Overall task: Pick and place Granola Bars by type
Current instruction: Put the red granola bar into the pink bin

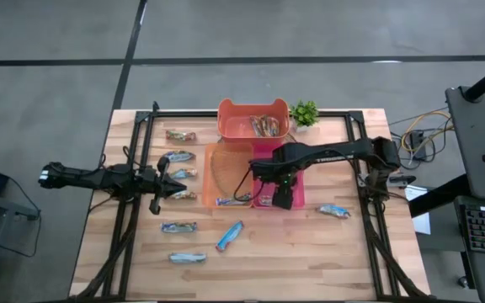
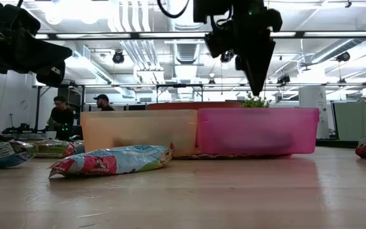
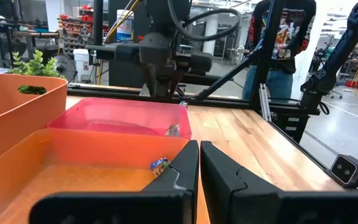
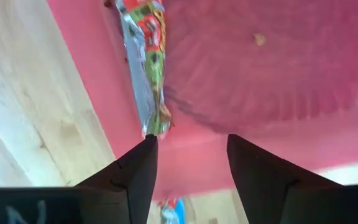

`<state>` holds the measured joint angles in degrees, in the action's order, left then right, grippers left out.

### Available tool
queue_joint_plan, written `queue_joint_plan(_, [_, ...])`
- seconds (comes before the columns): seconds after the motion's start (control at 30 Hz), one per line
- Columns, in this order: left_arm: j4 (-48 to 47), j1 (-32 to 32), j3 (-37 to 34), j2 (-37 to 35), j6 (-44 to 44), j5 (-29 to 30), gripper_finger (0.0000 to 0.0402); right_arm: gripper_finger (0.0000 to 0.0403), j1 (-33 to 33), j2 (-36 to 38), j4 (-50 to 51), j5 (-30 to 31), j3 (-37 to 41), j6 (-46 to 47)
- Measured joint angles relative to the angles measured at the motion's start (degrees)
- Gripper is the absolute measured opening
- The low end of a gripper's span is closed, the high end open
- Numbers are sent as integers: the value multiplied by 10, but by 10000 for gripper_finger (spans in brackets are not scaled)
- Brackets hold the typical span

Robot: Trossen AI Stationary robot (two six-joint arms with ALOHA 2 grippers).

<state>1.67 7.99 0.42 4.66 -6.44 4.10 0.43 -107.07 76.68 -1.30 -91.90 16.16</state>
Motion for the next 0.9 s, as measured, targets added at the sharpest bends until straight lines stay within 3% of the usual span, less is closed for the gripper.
queue_joint_plan(0.33, [0, 0, 0, 0, 0, 0, 0, 187, -2, 36, 0, -2, 17, 27])
queue_joint_plan(0.9, [0, 0, 0, 0, 0, 0, 0, 187, 12, 175, -48, -3, 225, 93])
